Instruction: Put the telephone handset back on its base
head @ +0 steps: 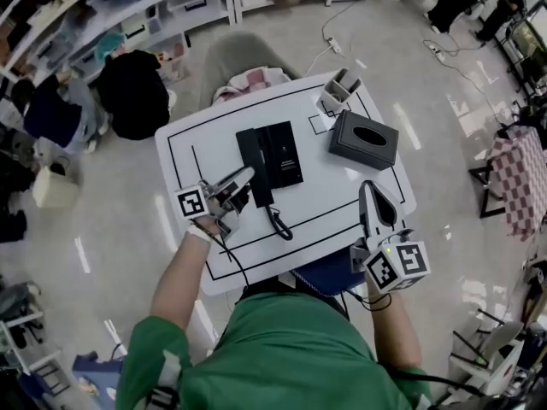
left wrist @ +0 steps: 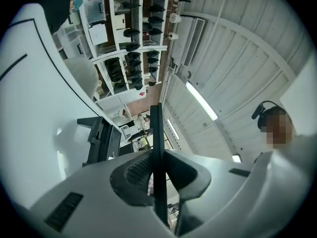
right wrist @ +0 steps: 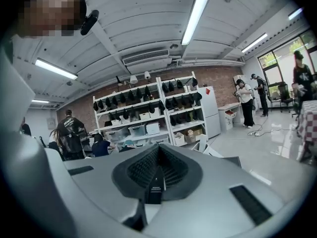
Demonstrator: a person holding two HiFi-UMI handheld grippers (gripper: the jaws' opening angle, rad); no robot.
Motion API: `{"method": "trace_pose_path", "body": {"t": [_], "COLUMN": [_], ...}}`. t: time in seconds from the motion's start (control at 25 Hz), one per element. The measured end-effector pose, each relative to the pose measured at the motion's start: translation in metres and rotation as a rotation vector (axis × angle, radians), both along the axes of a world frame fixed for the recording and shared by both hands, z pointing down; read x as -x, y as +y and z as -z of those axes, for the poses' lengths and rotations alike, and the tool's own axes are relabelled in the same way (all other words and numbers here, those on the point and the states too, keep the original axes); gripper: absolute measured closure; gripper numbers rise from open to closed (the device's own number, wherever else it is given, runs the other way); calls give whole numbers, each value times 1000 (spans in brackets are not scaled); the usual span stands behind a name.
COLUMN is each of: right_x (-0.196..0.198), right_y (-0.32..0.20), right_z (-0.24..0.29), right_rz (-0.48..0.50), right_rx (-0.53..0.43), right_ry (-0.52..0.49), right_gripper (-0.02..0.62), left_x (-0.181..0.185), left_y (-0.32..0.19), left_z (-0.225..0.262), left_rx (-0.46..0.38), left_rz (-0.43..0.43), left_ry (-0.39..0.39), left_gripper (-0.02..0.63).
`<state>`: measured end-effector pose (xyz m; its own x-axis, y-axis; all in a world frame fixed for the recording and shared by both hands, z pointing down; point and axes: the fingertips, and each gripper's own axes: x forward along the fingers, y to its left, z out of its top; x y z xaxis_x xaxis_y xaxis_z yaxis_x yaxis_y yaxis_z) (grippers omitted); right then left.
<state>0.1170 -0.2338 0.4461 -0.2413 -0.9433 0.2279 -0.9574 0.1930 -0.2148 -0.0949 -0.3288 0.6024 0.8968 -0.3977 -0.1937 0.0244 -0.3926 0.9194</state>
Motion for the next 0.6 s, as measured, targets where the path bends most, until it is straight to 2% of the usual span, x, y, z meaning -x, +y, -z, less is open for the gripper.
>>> {"method": "trace_pose_path", "body": {"t": [0.2,0.44,0.6], "right_x": [4,3,4], "right_y": [3,8,7], "right_z": [-2,-6,-12], "right_rz": [-40,-69,-71], "right_rx": [21,47,67], "right_ry": [5,21,40], "right_gripper": [572,572,572], "left_x": [-13,-19,-21], "left_y": [-17,-28,-40], "left_z": [-28,-65,-88], "left_rx": [35,83,123], "left_rz": [-49,-69,-58], "left_ry": [18,-11,-61], "left_gripper": [522,521,522]}}
